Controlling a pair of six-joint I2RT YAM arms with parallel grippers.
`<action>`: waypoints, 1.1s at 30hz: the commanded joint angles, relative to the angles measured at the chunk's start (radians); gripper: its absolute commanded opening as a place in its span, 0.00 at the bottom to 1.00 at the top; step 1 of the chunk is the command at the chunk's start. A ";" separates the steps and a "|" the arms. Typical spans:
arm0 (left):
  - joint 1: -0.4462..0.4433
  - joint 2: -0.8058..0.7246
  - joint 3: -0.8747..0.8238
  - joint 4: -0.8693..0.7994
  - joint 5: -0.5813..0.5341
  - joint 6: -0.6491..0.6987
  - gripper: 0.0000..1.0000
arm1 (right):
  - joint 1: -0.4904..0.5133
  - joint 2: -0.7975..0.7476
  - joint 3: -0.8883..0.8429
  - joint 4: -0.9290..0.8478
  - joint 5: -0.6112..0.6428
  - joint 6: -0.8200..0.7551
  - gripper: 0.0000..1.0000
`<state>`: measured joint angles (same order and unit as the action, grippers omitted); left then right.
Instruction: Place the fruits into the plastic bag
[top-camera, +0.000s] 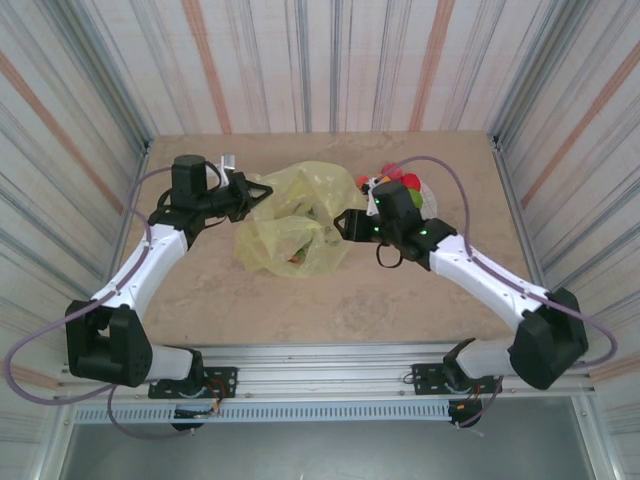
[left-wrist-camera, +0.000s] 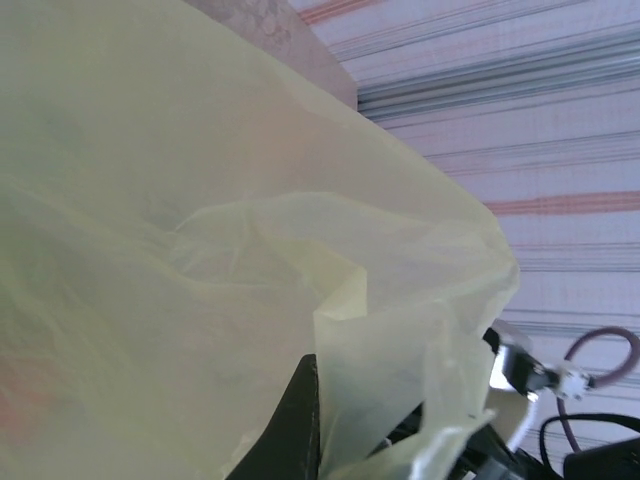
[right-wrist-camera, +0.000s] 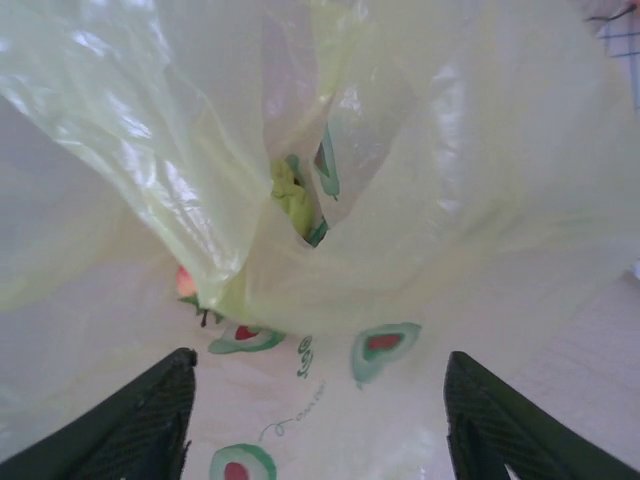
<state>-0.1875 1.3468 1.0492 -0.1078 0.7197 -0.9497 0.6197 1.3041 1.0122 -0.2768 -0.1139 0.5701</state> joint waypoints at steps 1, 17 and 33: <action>0.000 0.015 -0.009 -0.007 -0.014 -0.035 0.00 | -0.017 -0.076 -0.002 -0.115 -0.015 -0.083 0.73; 0.011 0.062 -0.041 0.076 0.038 -0.068 0.00 | -0.426 0.199 0.103 -0.125 0.169 -0.325 0.99; 0.040 0.054 -0.065 0.098 0.055 -0.075 0.00 | -0.442 0.688 0.450 -0.246 0.247 -0.460 0.99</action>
<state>-0.1581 1.4006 0.9928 -0.0376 0.7437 -1.0191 0.1814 1.9522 1.4055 -0.4690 0.1089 0.1577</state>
